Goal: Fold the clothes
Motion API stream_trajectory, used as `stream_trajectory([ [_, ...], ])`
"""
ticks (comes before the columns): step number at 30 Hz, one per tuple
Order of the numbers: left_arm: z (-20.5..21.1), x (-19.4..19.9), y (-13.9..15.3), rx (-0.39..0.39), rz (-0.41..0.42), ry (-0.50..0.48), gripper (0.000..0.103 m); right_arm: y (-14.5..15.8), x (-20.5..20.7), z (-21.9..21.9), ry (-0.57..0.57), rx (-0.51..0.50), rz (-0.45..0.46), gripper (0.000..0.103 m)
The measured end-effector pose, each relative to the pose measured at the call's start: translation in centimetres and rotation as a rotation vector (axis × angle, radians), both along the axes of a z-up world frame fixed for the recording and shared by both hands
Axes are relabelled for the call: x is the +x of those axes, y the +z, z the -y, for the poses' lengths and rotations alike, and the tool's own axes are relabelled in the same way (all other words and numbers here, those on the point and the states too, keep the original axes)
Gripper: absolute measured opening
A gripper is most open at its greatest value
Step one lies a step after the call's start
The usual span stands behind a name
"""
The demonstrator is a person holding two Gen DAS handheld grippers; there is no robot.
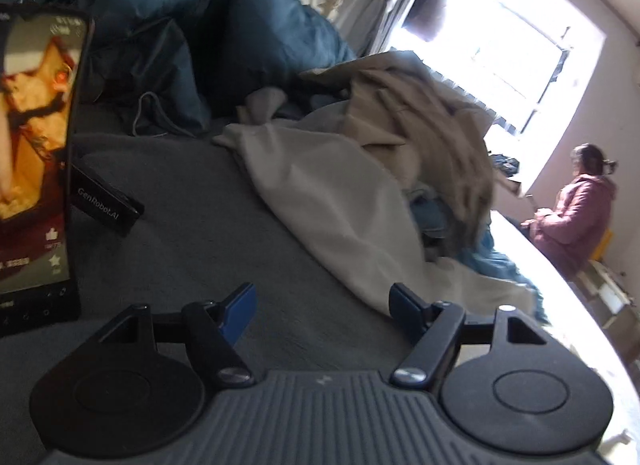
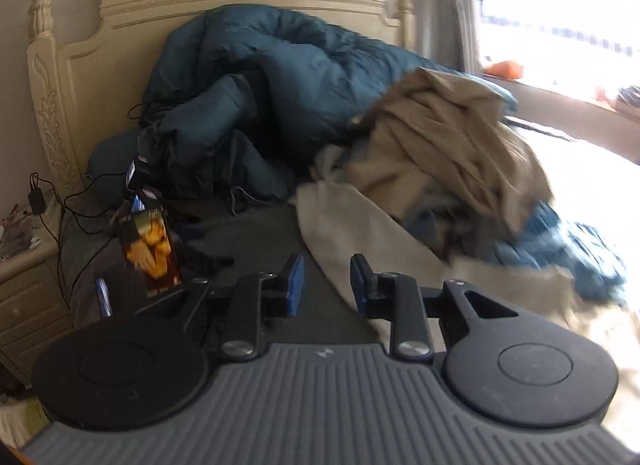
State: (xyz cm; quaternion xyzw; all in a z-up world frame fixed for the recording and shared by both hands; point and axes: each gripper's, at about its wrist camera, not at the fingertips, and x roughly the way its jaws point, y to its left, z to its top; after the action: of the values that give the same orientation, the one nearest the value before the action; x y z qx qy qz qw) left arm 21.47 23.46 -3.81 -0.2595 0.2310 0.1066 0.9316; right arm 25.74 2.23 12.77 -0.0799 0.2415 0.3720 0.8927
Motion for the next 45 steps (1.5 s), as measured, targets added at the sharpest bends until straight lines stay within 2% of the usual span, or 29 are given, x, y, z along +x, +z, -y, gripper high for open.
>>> stream_trajectory([
  [4, -1.0, 0.9, -1.9, -0.039, -0.024, -0.009, 0.074, -0.8, 6.7, -9.4, 0.092, -0.098, 0.011, 0.029],
  [9, -1.4, 1.0, -2.7, -0.053, -0.016, -0.051, 0.075, -5.5, 13.5, -20.2, 0.195, -0.22, -0.005, 0.03],
  [13, -1.7, 1.3, -2.9, -0.087, -0.016, -0.048, 0.075, -10.0, 17.2, -26.3, 0.238, -0.368, 0.055, 0.031],
  [16, -1.6, 1.5, -3.0, -0.083, -0.019, -0.051, 0.076, -12.8, 18.9, -29.8, 0.254, -0.429, 0.066, 0.033],
  [17, -1.6, 1.5, -3.1, -0.079, -0.02, -0.052, 0.076, -13.4, 19.2, -30.5, 0.255, -0.446, 0.074, 0.037],
  [18, -1.5, 1.5, -3.1, -0.075, -0.02, -0.053, 0.076, -14.0, 19.5, -31.1, 0.25, -0.469, 0.087, 0.042],
  [20, -1.4, 1.5, -3.2, -0.07, -0.019, -0.055, 0.076, -15.1, 20.0, -31.9, 0.222, -0.52, 0.103, 0.041],
  [22, -1.4, 1.5, -3.2, -0.068, -0.017, -0.055, 0.076, -15.9, 20.6, -32.1, 0.191, -0.542, 0.094, 0.033],
  [23, -1.3, 1.5, -3.2, -0.068, -0.015, -0.055, 0.076, -15.8, 20.7, -31.8, 0.173, -0.535, 0.09, 0.013],
  [26, -1.3, 1.3, -3.2, -0.07, -0.004, -0.061, 0.076, -14.5, 20.8, -30.4, 0.147, -0.435, 0.057, 0.003],
  [31, -1.3, 1.0, -3.1, -0.077, 0.023, -0.081, 0.076, -9.5, 19.5, -26.0, 0.123, -0.253, 0.04, 0.002],
  [34, -1.1, 0.8, -2.9, -0.07, 0.036, -0.08, 0.076, -7.2, 19.1, -23.8, 0.116, -0.222, 0.062, 0.001],
  [37, -1.2, 0.9, -3.1, -0.076, 0.027, -0.065, 0.076, -6.7, 18.1, -23.7, 0.148, -0.267, 0.073, 0.004],
  [38, -1.3, 0.9, -3.2, -0.081, 0.025, -0.062, 0.076, -6.9, 17.8, -24.1, 0.156, -0.29, 0.082, 0.009],
  [41, -1.7, 1.2, -3.1, -0.096, 0.019, -0.059, 0.076, -8.5, 17.8, -25.8, 0.181, -0.361, 0.103, 0.037],
  [42, -1.7, 1.3, -2.9, -0.098, 0.018, -0.059, 0.076, -9.2, 17.9, -26.5, 0.188, -0.385, 0.107, 0.041],
  [45, -1.6, 1.5, -2.7, -0.093, 0.013, -0.063, 0.076, -11.5, 18.4, -28.8, 0.201, -0.46, 0.117, 0.041],
])
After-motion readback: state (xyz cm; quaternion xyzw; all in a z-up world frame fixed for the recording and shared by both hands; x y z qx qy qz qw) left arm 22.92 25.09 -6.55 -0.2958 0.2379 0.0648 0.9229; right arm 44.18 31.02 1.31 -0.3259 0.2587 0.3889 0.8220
